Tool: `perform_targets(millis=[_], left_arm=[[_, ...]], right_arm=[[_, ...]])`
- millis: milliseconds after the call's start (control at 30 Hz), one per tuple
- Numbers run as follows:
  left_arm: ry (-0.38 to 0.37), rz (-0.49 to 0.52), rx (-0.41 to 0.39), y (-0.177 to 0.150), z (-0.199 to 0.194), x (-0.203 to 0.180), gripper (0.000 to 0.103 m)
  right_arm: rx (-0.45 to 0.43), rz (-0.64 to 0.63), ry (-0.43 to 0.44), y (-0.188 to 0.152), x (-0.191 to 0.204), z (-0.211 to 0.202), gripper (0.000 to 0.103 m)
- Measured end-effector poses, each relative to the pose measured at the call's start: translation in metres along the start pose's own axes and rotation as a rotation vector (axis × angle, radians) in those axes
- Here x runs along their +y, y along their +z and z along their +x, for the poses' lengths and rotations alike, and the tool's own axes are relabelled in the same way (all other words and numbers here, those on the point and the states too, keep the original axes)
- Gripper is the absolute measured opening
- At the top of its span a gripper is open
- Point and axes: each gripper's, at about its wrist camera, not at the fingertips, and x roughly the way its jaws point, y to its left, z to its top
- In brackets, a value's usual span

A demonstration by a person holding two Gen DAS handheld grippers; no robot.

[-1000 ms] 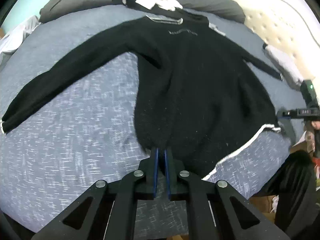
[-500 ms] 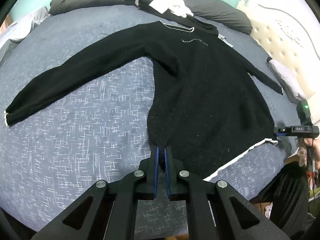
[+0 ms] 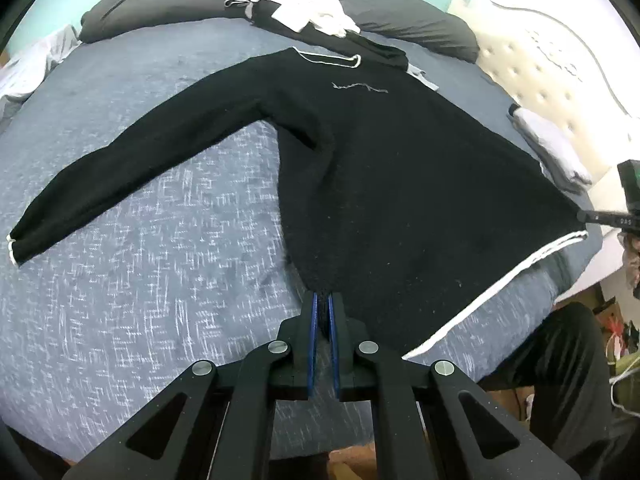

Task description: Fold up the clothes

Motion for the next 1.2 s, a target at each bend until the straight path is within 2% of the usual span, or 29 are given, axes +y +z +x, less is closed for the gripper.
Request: perform_targets(millis=[167,333,667,733,800,833,933,1000,1200], left_arm=[[0.027,0.035,0.062,-0.014,0.011,-0.007,0.006],[0.033,-0.015,0.121,-0.023,0.029,0.005,0.006],[0.038,-0.049,0.106,-0.021,0.019,0.015,0.007],[0.034,-0.046,0.124,-0.019,0.022,0.014,0.011],[0.027,-0.038,0.149,-0.019,0.028,0.011,0.019],[0.023,-0.032,0.158,-0.019,0.031,0.009,0.02],[-0.004,-0.039,0.183,-0.021,0.036,0.004,0.027],[-0.013,-0.046,0.199,-0.023,0.038,0.003,0.035],[-0.013,-0.045,0.229,-0.028,0.043,0.001,0.036]], right_arm=[[0.094,-0.065,-0.043,-0.018,0.003,0.022,0.003],[0.167,-0.055,-0.055,-0.034,-0.001,0.059,0.003],[0.136,-0.032,0.015,-0.036,-0.01,0.054,0.006],[0.12,-0.012,0.012,-0.035,-0.014,0.051,0.012],[0.114,0.027,0.017,-0.033,-0.021,0.05,0.031],[0.111,0.048,0.019,-0.032,-0.024,0.049,0.034],[0.117,0.061,0.015,-0.034,-0.029,0.051,0.036],[0.127,0.055,0.001,-0.035,-0.03,0.053,0.036],[0.132,0.081,-0.005,-0.034,-0.036,0.057,0.036]])
